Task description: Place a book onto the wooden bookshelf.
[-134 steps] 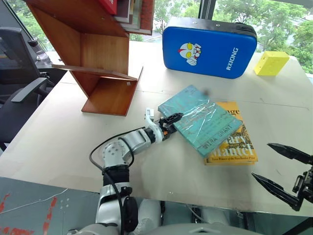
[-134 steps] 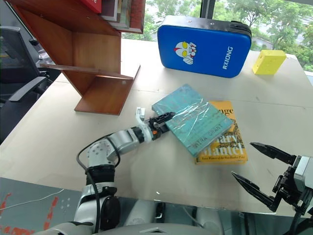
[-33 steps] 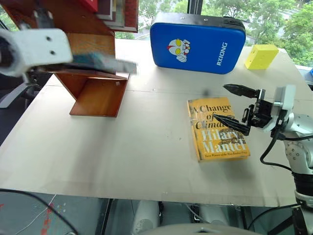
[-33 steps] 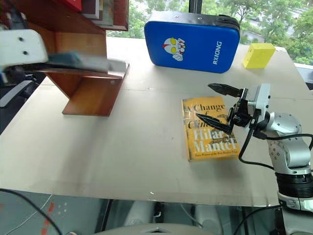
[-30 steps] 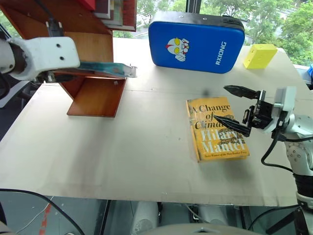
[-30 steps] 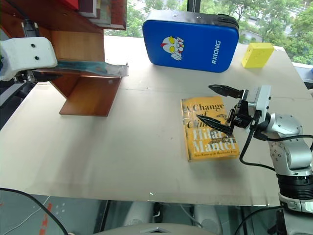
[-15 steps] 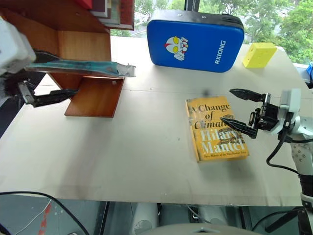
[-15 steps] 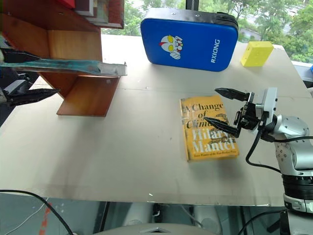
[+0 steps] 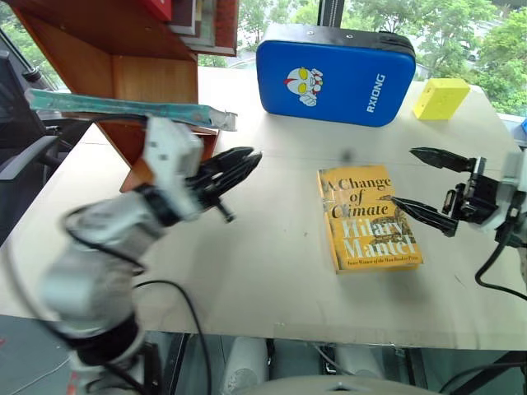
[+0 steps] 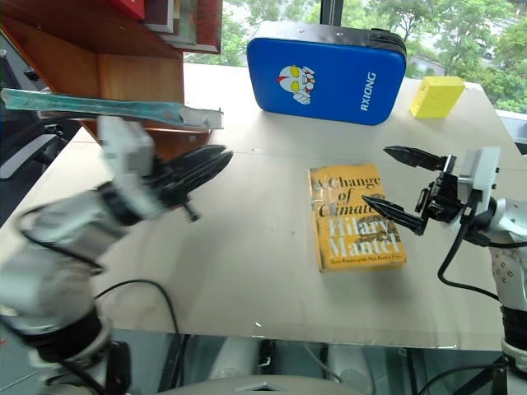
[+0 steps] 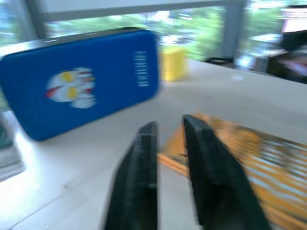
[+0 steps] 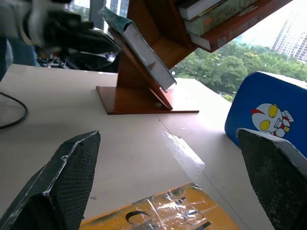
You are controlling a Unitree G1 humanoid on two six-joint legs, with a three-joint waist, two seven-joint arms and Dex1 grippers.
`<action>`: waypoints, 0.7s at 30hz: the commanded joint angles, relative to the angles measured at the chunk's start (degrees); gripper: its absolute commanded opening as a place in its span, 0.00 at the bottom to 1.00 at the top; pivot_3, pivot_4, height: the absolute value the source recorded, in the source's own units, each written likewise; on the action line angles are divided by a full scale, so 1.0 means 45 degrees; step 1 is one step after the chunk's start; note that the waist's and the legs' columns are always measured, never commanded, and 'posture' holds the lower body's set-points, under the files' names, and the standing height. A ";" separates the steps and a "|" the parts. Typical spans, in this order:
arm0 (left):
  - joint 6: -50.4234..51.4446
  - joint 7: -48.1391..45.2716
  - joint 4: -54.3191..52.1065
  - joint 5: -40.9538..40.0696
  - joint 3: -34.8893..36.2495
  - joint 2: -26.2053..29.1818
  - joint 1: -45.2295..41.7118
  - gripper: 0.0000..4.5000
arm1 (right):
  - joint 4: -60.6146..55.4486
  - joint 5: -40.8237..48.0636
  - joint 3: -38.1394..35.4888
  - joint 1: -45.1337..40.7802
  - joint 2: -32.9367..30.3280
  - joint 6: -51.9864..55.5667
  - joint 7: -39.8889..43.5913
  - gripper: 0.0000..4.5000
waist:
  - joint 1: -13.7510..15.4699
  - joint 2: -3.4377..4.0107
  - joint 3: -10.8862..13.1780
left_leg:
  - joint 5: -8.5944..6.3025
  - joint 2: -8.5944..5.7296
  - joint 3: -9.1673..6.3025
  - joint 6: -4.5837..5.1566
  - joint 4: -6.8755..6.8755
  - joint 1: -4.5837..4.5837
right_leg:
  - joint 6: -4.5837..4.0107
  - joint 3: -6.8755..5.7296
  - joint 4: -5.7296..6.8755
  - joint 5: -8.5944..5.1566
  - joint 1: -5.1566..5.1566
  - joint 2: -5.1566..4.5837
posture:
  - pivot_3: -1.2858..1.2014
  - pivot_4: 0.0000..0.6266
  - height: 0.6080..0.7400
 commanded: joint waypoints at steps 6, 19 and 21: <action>-0.7298 0.5206 0.4710 0.4734 -0.1835 -0.2261 -0.0610 0.02 | -0.1378 0.0545 -0.0979 0.0498 -0.0526 0.0746 -0.0882 1.00 | -0.0019 0.0005 -0.0004 | -0.0003 0.0023 0.0004 0.0007 -0.0004 -0.0006 | 0.0001 0.0012 -0.0003 -0.0001 -0.0015 0.0001 | 0.52 0.24 1.00; -0.7997 0.5671 0.4867 0.3895 -0.1098 -0.2127 -0.0191 0.02 | -0.1826 0.0566 -0.0742 0.0591 -0.0501 0.1174 -0.1313 1.00 | -0.0279 0.0004 -0.0003 | -0.0007 0.0037 -0.0002 0.0012 -0.0009 -0.0007 | 0.0006 0.0000 -0.0002 0.0000 -0.0021 0.0020 | 0.52 0.24 1.00; -0.7652 0.3275 0.4145 0.2475 -0.1888 -0.1407 0.0796 0.02 | -0.1842 0.0365 -0.0740 0.0895 -0.0537 0.1211 -0.1323 1.00 | -0.0283 0.0004 -0.0003 | -0.0007 0.0041 0.0000 0.0011 -0.0010 -0.0011 | 0.0006 -0.0001 -0.0005 -0.0001 -0.0022 0.0013 | 0.52 0.24 1.00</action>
